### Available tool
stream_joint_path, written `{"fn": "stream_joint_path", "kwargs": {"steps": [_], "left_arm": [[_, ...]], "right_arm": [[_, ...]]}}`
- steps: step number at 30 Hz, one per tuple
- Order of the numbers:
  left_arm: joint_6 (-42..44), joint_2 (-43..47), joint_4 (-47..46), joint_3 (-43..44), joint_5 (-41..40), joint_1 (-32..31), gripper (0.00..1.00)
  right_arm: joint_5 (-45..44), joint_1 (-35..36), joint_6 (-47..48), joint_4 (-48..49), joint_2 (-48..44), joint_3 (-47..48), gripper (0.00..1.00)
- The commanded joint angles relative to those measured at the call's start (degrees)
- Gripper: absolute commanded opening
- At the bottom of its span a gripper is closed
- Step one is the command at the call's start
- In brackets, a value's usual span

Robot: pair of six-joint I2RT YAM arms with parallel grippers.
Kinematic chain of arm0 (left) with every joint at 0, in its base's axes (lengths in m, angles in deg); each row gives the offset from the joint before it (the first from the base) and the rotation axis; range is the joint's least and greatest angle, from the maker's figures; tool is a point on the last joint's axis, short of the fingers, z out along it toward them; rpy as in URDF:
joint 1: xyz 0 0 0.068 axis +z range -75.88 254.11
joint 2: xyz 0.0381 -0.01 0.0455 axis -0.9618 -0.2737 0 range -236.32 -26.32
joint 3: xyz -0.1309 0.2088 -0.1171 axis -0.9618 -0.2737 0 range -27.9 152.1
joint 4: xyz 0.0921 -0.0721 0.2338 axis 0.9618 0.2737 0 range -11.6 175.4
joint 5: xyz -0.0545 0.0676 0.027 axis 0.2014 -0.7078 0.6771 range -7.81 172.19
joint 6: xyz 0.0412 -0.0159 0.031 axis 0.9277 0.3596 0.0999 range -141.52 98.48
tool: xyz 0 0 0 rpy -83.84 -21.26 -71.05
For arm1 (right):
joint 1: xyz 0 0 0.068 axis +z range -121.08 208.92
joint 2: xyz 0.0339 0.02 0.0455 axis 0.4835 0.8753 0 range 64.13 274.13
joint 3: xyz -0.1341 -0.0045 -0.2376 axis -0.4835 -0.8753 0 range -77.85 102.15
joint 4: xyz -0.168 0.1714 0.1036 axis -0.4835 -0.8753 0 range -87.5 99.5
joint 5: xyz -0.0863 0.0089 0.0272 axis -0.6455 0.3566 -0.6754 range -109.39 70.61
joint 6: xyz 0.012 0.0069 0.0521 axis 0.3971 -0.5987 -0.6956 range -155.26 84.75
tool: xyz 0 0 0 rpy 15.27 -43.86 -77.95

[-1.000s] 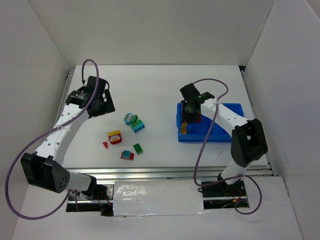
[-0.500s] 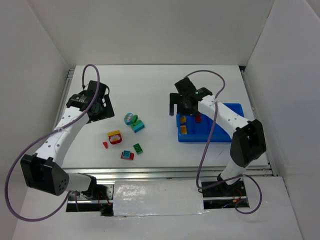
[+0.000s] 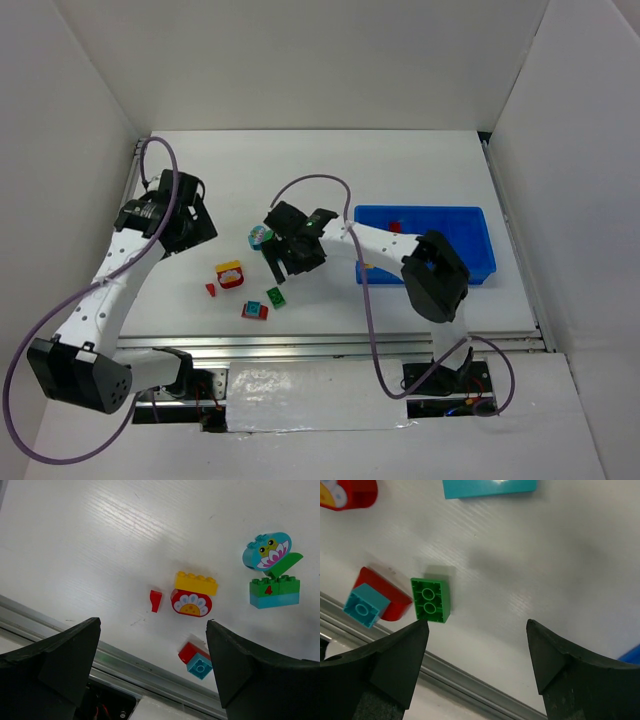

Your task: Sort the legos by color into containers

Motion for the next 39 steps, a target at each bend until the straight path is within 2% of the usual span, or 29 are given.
{"fn": "stream_joint_path", "kwargs": {"steps": [1,17,20,22,26,31,34,35,37,39], "left_arm": [[-0.54,2.42,0.56,-0.99,0.7,0.39,0.99],[1.49,7.61,0.21,-4.42,3.86,0.57,1.0],[1.93,8.4,0.3,-5.12,4.04,0.57,1.0],[2.1,8.75,0.39,-5.56,4.39,0.57,0.99],[2.54,9.63,0.3,-6.26,4.57,0.57,1.0],[3.24,10.42,0.65,-6.88,4.48,0.57,0.99],[3.68,11.21,0.48,-7.58,4.65,0.65,0.99],[4.03,11.39,0.39,-7.76,4.66,0.65,1.0],[4.38,11.48,0.13,-8.02,4.74,0.57,1.0],[4.74,11.39,-0.14,-7.85,4.83,0.57,0.99]], "right_arm": [[1.01,1.56,1.07,0.45,2.49,4.71,0.86],[3.56,5.69,-0.5,0.98,9.01,6.48,0.85],[2.77,5.7,-0.86,0.89,10.15,6.3,0.81],[2.59,5.7,-0.95,1.41,10.68,5.87,0.73],[3.65,5.61,-1.03,1.51,11.56,5.95,0.71],[3.04,5.61,-1.56,2.03,12.61,5.25,0.57],[3.21,5.52,-2.52,3.08,12.35,4.02,0.39],[3.04,5.35,-2.88,3.09,12.0,3.76,0.18],[2.07,4.73,-3.93,3.26,9.99,2.97,0.03],[1.28,2.9,-4.9,2.56,7.62,2.18,0.02]]}}
